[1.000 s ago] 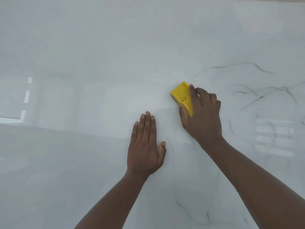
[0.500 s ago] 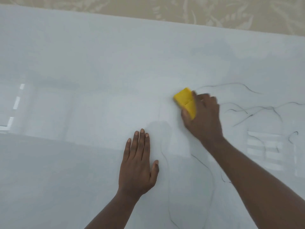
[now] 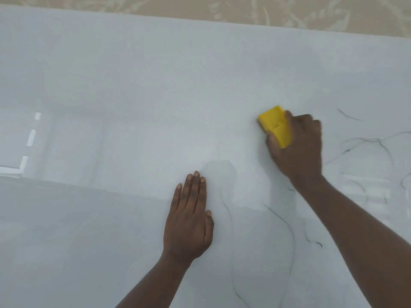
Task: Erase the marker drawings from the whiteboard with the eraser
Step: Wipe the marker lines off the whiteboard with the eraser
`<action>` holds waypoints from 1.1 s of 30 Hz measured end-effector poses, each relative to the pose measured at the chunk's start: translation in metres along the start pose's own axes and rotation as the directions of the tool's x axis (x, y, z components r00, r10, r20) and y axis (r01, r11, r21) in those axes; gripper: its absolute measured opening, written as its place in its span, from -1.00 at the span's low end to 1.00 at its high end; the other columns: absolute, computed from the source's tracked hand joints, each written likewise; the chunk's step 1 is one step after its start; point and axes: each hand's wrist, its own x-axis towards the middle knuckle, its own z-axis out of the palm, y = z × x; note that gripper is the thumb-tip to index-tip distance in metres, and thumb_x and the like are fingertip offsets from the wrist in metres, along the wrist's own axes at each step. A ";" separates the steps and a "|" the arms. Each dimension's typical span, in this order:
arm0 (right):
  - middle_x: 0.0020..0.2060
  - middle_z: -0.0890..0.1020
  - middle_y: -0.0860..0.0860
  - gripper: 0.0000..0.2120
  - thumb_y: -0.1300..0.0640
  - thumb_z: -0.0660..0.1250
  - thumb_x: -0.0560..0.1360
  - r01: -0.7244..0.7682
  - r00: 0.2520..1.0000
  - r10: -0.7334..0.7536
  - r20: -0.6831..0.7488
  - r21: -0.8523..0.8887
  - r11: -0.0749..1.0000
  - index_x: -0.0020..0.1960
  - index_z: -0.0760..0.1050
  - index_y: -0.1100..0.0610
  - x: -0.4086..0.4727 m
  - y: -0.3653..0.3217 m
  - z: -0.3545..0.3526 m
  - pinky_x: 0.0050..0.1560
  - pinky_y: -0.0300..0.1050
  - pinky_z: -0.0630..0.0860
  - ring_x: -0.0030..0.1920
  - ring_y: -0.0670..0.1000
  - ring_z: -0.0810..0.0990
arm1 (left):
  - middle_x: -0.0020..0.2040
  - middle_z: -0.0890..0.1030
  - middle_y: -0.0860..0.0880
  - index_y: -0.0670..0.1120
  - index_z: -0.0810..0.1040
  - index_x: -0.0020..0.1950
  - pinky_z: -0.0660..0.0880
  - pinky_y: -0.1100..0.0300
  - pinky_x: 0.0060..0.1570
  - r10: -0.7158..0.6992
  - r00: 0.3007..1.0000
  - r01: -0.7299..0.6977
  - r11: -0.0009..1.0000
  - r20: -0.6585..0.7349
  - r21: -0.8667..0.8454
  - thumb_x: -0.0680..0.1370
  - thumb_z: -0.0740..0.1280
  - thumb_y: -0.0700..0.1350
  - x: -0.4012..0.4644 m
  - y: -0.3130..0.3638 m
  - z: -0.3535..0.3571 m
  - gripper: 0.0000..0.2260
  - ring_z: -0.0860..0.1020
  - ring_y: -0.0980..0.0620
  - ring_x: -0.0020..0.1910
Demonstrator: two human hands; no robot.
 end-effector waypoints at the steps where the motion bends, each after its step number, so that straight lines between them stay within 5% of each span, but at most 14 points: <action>1: 0.01 0.54 0.27 -0.46 -0.02 0.35 0.46 0.056 0.998 -0.057 0.011 0.033 0.998 0.33 0.45 0.29 -0.011 -0.013 0.003 0.06 0.17 0.46 0.01 0.30 0.48 | 0.65 0.12 -0.17 -0.24 0.14 0.62 0.09 -0.08 0.60 0.000 1.000 0.000 1.000 -0.006 -0.007 0.57 0.09 -0.09 0.000 0.000 0.000 -0.38 0.05 -0.10 0.66; 12: 0.02 0.64 0.11 -0.52 0.00 0.39 0.46 0.294 0.933 -0.322 0.162 0.172 0.940 0.30 0.52 0.24 -0.212 -0.047 -0.020 -0.05 0.01 0.47 -0.10 0.16 0.54 | 0.64 0.19 -0.16 -0.23 0.18 0.61 0.11 -0.10 0.62 -0.059 0.997 0.059 0.998 -0.049 -0.021 0.60 0.05 -0.15 -0.010 -0.005 -0.002 -0.45 0.10 -0.08 0.65; 22: 0.05 0.55 0.09 -0.46 -0.03 0.42 0.41 0.488 0.755 -0.525 0.393 0.198 0.850 0.30 0.45 0.21 -0.353 -0.002 -0.077 -0.11 0.03 0.55 -0.06 0.12 0.51 | 0.65 0.13 -0.20 -0.25 0.12 0.62 0.01 -0.09 0.64 -0.046 0.999 0.047 0.999 -0.030 0.024 0.60 0.07 -0.10 -0.018 -0.005 0.001 -0.41 0.05 -0.10 0.66; 28: 0.10 0.48 0.18 -0.48 -0.01 0.34 0.50 0.106 0.977 -0.093 0.192 -0.060 0.993 0.32 0.40 0.30 -0.302 0.061 -0.089 0.00 0.09 0.44 0.02 0.20 0.49 | 0.65 0.12 -0.22 -0.26 0.08 0.63 0.02 -0.11 0.63 -0.041 0.999 0.042 0.996 -0.022 0.073 0.60 0.05 -0.08 -0.019 -0.006 0.002 -0.39 0.05 -0.12 0.66; 33: 0.07 0.49 0.32 -0.44 0.03 0.31 0.53 -0.323 0.946 0.325 -0.014 -0.152 0.934 0.40 0.34 0.34 -0.271 0.057 -0.082 0.09 0.15 0.40 0.06 0.24 0.42 | 0.65 0.10 -0.24 -0.27 0.06 0.63 0.02 -0.14 0.63 -0.047 0.999 0.047 0.996 -0.012 0.080 0.60 0.05 -0.10 -0.019 -0.002 0.002 -0.39 0.04 -0.15 0.66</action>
